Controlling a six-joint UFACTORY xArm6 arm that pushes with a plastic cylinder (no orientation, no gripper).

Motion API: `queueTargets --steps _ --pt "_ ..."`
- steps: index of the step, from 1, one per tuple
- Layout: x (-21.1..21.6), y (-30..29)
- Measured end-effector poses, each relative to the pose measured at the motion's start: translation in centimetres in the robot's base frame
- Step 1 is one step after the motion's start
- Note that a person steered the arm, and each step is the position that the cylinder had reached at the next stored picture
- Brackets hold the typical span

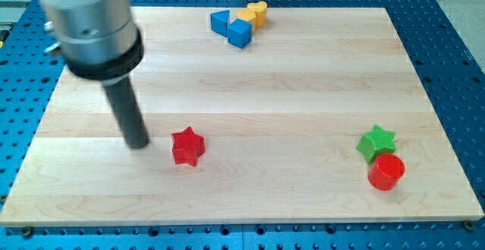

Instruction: Push the red star into the green star

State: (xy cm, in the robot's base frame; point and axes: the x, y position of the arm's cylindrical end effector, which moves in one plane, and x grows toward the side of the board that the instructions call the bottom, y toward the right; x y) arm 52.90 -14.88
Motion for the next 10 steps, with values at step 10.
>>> queueTargets --steps 10 --pt "3.5 19.5"
